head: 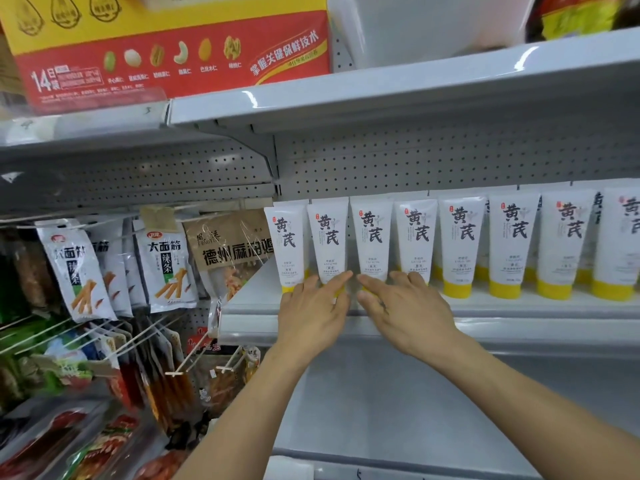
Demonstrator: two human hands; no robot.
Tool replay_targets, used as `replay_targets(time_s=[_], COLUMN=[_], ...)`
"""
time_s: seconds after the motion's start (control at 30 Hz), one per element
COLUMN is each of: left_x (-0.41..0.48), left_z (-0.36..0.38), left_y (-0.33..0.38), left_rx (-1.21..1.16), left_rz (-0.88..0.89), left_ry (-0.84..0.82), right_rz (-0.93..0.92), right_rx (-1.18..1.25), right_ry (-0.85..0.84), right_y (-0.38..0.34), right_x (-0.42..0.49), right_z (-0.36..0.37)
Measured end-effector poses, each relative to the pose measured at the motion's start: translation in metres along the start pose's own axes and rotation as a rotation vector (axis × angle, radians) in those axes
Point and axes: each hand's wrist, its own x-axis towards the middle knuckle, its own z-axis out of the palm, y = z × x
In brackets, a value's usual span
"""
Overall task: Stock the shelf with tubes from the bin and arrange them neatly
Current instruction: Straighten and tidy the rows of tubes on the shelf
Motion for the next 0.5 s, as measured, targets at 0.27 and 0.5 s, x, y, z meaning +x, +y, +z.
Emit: replay_targets(time_s=[0.27, 0.5], left_x=[-0.0036, -0.0035], left_z=[0.0000, -0.0002], left_y=[0.0024, 0.0053], left_rx=[-0.064, -0.068], left_rz=[-0.015, -0.022], left_ry=[0.011, 0.030], right_rz=[-0.032, -0.044], right_rx=[-0.028, -0.045], right_ry=[0.037, 0.063], right_y=[0.0018, 0.0012], right_x=[-0.0020, -0.0052], right_z=[0.0074, 0.0059])
